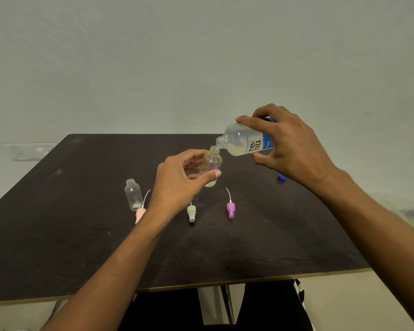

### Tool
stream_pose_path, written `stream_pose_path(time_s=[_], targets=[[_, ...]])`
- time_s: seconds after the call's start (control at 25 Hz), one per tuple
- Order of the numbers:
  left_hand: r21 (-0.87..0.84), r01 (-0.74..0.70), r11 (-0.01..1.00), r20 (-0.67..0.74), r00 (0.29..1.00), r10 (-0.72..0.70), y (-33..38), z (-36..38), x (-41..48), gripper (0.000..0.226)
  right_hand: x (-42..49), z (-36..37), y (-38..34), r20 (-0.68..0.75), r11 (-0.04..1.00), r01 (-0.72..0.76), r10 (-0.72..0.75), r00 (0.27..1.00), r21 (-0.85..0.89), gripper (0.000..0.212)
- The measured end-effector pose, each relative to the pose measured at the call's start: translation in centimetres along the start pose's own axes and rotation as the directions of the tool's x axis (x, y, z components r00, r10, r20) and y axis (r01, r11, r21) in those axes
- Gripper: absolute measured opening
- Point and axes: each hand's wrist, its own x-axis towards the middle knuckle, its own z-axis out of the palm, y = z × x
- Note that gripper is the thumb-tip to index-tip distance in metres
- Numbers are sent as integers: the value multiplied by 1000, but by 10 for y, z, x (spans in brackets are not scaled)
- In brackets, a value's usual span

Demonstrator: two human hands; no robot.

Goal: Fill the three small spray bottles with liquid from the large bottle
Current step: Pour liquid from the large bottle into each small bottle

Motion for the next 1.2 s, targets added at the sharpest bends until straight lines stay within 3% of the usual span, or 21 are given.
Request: stream_pose_path(time_s=[1.2], targets=[[12, 3, 1000, 12, 1000, -3, -2, 2, -1, 51, -1, 0, -1, 13, 1000, -14, 14, 1000, -10, 76]])
